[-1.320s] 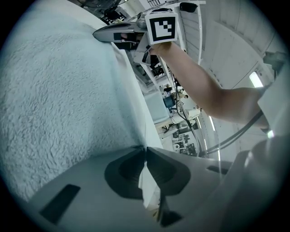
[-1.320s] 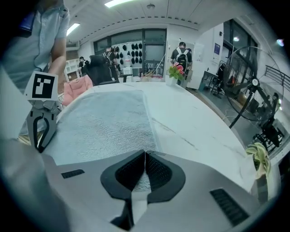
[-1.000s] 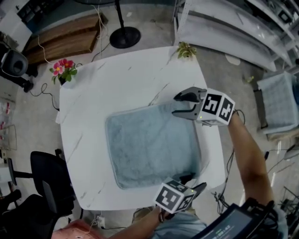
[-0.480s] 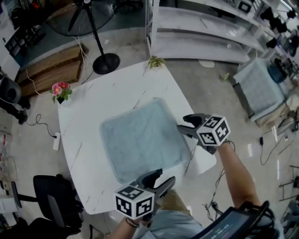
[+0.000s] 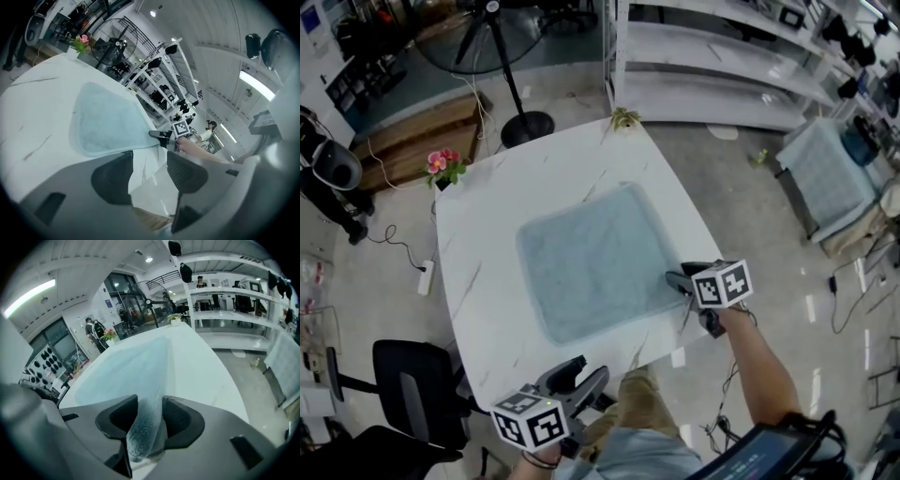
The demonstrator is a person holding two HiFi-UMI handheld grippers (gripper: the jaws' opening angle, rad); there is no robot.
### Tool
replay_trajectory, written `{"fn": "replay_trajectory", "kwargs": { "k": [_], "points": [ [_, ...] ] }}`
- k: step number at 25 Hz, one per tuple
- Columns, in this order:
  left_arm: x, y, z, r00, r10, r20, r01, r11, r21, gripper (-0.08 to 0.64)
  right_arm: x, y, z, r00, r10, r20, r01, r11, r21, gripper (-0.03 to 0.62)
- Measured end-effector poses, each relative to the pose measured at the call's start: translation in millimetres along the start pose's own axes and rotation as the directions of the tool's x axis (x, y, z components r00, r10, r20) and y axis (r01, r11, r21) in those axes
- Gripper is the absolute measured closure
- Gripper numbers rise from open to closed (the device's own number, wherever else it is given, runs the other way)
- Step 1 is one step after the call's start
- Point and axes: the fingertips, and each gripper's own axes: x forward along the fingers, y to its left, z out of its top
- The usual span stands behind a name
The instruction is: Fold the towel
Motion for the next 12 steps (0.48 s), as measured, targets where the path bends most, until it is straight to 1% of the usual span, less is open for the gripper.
{"fn": "replay_trajectory", "kwargs": {
  "k": [2, 3, 4, 6, 7, 9, 10, 12],
  "points": [
    [-8.6, 3.7, -3.6, 1.0, 0.003, 0.023, -0.003, 1.0, -0.01, 0.333, 4.9, 0.0, -0.7, 1.0, 0.003, -0.002, -0.003, 0.998, 0.058, 0.498],
    [-13.6, 4.8, -3.8, 0.999, 0.007, 0.036, -0.006, 1.0, -0.014, 0.334, 5.8, 0.4, 1.0, 1.0, 0.004, 0.002, -0.005, 0.997, 0.08, 0.531],
    [-19.1, 5.4, -2.8, 0.999, 0.012, 0.05, -0.012, 1.0, -0.016, 0.334, 4.6, 1.6, 5.3, 1.0, 0.001, 0.015, -0.002, 0.996, 0.089, 0.54],
    [-32.0, 6.3, 2.9, 0.996, 0.03, 0.08, -0.028, 0.999, -0.021, 0.334, -4.2, 9.3, 22.4, 0.998, -0.016, 0.058, 0.013, 0.998, 0.062, 0.545],
    [-38.9, 7.4, 6.6, 0.995, 0.037, 0.098, -0.034, 0.999, -0.025, 0.334, -9.8, 16.9, 34.0, 0.997, -0.024, 0.078, 0.022, 0.999, 0.026, 0.545],
    [-53.2, 11.7, 12.9, 0.989, 0.042, 0.141, -0.038, 0.999, -0.033, 0.336, -18.0, 39.6, 58.4, 0.994, -0.032, 0.101, 0.04, 0.996, -0.078, 0.545],
    [-60.2, 14.1, 15.4, 0.986, 0.043, 0.164, -0.037, 0.999, -0.038, 0.337, -20.0, 53.9, 70.4, 0.994, -0.034, 0.105, 0.049, 0.989, -0.143, 0.545],
    [-73.7, 16.4, 20.0, 0.977, 0.046, 0.206, -0.037, 0.998, -0.048, 0.338, -20.3, 87.5, 92.4, 0.994, -0.03, 0.105, 0.059, 0.958, -0.282, 0.545]
  ]
}}
